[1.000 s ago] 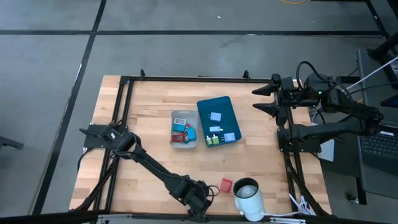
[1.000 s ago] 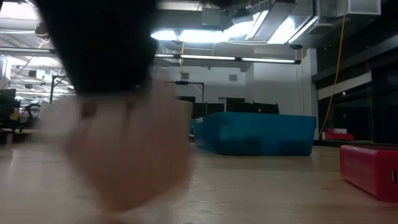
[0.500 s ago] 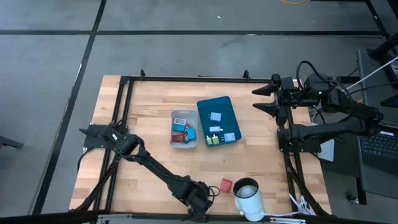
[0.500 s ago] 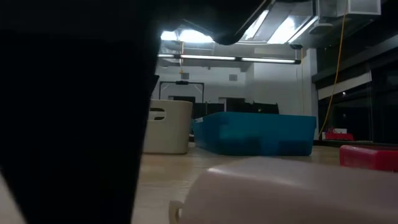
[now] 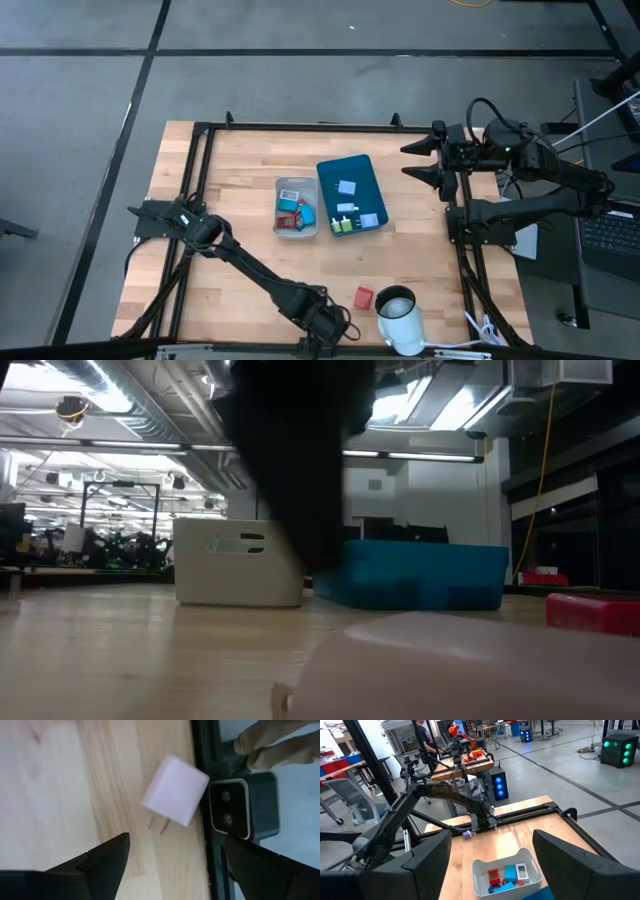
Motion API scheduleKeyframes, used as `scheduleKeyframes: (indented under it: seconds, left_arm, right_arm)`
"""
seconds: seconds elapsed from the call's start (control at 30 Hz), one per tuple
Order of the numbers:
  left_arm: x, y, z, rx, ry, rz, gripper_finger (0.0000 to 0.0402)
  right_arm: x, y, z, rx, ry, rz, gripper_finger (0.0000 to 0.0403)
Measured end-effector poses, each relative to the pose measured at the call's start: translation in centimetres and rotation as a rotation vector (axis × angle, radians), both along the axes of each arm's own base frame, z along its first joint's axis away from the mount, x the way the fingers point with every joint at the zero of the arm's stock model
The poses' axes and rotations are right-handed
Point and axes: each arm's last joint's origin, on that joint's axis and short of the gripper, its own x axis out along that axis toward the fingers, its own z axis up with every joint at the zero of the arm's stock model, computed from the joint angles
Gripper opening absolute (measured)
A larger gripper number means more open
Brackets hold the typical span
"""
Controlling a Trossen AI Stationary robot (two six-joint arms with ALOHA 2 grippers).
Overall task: Pick & Place Office items
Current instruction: Put the pink charger adapter into the blue bin
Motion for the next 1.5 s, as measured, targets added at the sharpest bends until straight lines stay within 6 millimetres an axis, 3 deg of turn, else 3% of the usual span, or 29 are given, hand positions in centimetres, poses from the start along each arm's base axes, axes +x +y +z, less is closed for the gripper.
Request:
scheduleKeyframes:
  seconds: [0.17,0.43,0.83,1.07,1.5]
  left_arm:
    - [0.6,0.5,1.0,0.050,-0.067,-0.073,0.0324]
    - [0.9,0.1,-1.1,0.077,-0.058,-0.265,0.0324]
    - [2.8,1.1,-1.7,0.045,-0.152,-0.228,0.0324]
    - [2.4,0.8,-3.5,0.049,-0.065,-0.268,0.0324]
    - [1.6,-0.2,-3.5,0.076,-0.070,-0.319,0.0313]
  right_arm:
    - [0.2,0.0,-0.1,0.001,0.006,0.000,0.0284]
    - [0.8,-0.1,-0.3,0.006,0.025,0.012,0.0284]
    - [1.9,-0.2,-0.3,0.003,0.007,0.015,0.0284]
    - [2.3,-0.2,-0.3,0.002,-0.003,0.015,0.0284]
    - [2.6,-0.3,-0.5,-0.003,0.009,-0.007,0.0284]
